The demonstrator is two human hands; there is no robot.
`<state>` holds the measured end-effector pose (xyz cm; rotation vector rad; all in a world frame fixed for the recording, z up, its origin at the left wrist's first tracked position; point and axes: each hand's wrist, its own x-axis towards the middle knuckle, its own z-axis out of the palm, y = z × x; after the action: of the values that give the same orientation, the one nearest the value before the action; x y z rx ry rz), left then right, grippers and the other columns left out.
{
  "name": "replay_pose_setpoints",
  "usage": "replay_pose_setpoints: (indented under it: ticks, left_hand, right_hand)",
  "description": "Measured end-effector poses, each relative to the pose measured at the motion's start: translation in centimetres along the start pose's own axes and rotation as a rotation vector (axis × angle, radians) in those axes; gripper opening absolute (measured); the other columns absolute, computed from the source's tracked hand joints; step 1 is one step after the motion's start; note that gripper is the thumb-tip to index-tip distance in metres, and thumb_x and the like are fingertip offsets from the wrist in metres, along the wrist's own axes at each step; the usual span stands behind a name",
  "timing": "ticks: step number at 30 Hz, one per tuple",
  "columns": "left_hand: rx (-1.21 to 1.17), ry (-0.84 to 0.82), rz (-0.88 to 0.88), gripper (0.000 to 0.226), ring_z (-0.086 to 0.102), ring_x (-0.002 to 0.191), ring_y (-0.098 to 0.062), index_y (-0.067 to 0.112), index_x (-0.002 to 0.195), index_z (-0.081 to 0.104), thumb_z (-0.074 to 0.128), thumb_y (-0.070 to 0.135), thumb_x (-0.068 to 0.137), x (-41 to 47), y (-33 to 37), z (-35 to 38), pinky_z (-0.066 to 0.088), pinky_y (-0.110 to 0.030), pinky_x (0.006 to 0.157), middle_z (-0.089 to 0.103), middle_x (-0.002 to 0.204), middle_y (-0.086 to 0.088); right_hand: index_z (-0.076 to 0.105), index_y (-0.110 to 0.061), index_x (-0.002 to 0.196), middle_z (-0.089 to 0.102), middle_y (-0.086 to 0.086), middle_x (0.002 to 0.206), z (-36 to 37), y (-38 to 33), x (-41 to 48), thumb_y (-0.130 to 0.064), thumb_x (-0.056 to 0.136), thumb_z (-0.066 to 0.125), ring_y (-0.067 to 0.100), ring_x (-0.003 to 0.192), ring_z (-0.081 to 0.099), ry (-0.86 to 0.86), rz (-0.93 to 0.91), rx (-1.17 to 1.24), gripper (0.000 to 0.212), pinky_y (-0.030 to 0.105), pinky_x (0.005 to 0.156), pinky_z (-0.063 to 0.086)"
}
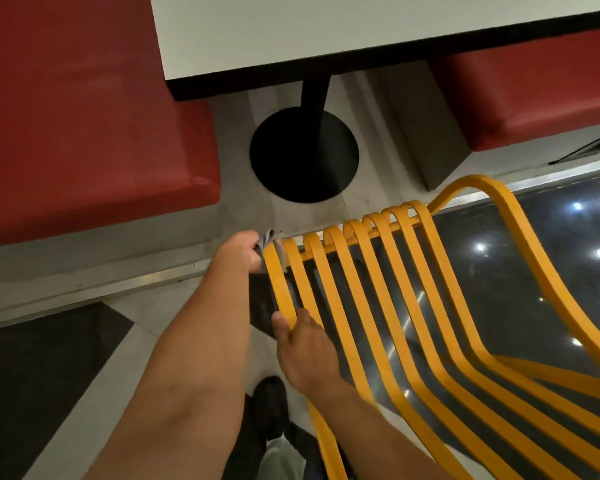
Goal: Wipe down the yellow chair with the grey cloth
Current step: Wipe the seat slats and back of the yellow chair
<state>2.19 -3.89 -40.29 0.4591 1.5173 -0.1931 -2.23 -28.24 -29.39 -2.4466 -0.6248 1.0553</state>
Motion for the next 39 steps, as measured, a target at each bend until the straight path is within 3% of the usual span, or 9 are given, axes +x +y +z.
replay_pose_setpoints:
  ticks: [3, 7, 14, 17, 21, 25, 31, 35, 39]
  left_hand:
    - [-0.089, -0.016, -0.094, 0.028, 0.068, 0.058, -0.03, 0.024, 0.12, 0.069, 0.046, 0.026, 0.105, 2.1, -0.5, 0.1, 0.057, -0.038, 0.055, 0.068, 0.077, -0.013]
    - [-0.264, -0.074, -0.118, 0.018, 0.063, 0.064, -0.021, 0.013, 0.093, 0.064, 0.051, 0.02, 0.104, 1.7, -1.7, 0.6, 0.054, -0.029, 0.063, 0.069, 0.064, -0.009]
    - [-0.335, -0.254, -0.057, 0.032, 0.063, 0.046, -0.022, 0.005, 0.088, 0.062, 0.058, 0.034, 0.103, -1.1, -2.1, 1.0, 0.057, -0.031, 0.043, 0.061, 0.065, -0.009]
    - [-0.229, -0.374, 0.089, 0.027, 0.056, 0.05, -0.02, 0.005, 0.099, 0.061, 0.058, 0.033, 0.101, -5.4, -3.8, 0.9, 0.054, -0.032, 0.052, 0.055, 0.066, -0.006]
    - [0.133, -0.183, 0.329, 0.047, 0.072, 0.071, -0.024, 0.012, 0.109, 0.074, 0.06, 0.056, 0.101, -11.4, -10.2, 0.5, 0.059, -0.041, 0.078, 0.076, 0.078, -0.009]
    - [0.249, -0.185, 0.45, 0.044, 0.075, 0.098, -0.029, 0.03, 0.127, 0.067, 0.053, 0.064, 0.102, -14.3, -20.1, -0.8, 0.055, -0.036, 0.073, 0.079, 0.107, -0.004]
    - [0.106, -0.237, 0.322, 0.058, 0.075, 0.114, -0.027, 0.023, 0.138, 0.065, 0.067, 0.06, 0.094, -15.6, -34.7, -2.3, 0.056, -0.048, 0.105, 0.081, 0.118, -0.006]
    - [0.048, -0.199, 0.29, 0.04, 0.068, 0.123, -0.028, 0.015, 0.139, 0.062, 0.058, 0.039, 0.107, -20.2, -40.2, -3.0, 0.053, -0.032, 0.091, 0.073, 0.13, -0.012]
    - [0.001, -0.078, 0.317, 0.024, 0.07, 0.116, -0.024, 0.022, 0.13, 0.066, 0.056, 0.028, 0.109, -23.8, -40.4, -3.4, 0.053, -0.029, 0.084, 0.075, 0.122, -0.007]
  right_hand:
    - [0.053, -0.019, 0.121, 0.054, -0.005, 0.095, 0.6, -0.2, 0.5, -0.062, 0.107, 0.027, 0.013, 0.089, 0.056, 0.082, -0.031, -0.065, 0.051, 0.028, 0.077, 0.046]
    - [0.053, -0.022, 0.11, 0.049, -0.008, 0.087, 1.4, 0.5, 0.8, -0.062, 0.107, 0.024, 0.011, 0.079, 0.048, 0.165, -0.102, -0.146, 0.05, 0.027, 0.074, 0.041]
    - [0.049, -0.024, 0.121, 0.066, 0.001, 0.113, 0.7, 0.3, 1.0, -0.067, 0.104, 0.011, 0.019, 0.106, 0.061, 0.093, -0.058, -0.22, 0.06, 0.038, 0.096, 0.051]
    - [0.053, -0.023, 0.127, 0.064, 0.001, 0.125, -0.1, 0.6, 0.6, -0.074, 0.101, 0.007, 0.023, 0.117, 0.058, 0.095, -0.038, -0.174, 0.074, 0.041, 0.101, 0.046]
    - [0.062, -0.021, 0.121, 0.066, 0.001, 0.121, -2.4, 2.2, -0.7, -0.082, 0.096, 0.005, 0.025, 0.117, 0.06, 0.22, 0.115, 0.096, 0.087, 0.048, 0.105, 0.046]
    - [0.058, -0.027, 0.096, 0.063, 0.0, 0.103, -4.8, 3.9, -3.0, -0.078, 0.099, 0.006, 0.023, 0.1, 0.06, 0.137, 0.12, 0.114, 0.073, 0.051, 0.097, 0.05]
    - [0.059, -0.016, 0.121, 0.064, 0.007, 0.117, -7.4, 5.7, -6.7, -0.079, 0.099, 0.014, 0.03, 0.11, 0.061, -0.031, 0.111, 0.031, 0.08, 0.044, 0.092, 0.046]
    - [0.058, -0.016, 0.112, 0.063, 0.008, 0.107, -8.8, 5.8, -11.8, -0.068, 0.105, 0.024, 0.03, 0.098, 0.059, -0.164, 0.02, -0.084, 0.063, 0.042, 0.086, 0.045]
    - [0.058, -0.011, 0.137, 0.064, 0.011, 0.14, -9.8, 5.2, -15.1, -0.056, 0.107, 0.043, 0.031, 0.128, 0.059, -0.31, 0.02, -0.213, 0.057, 0.041, 0.1, 0.047]
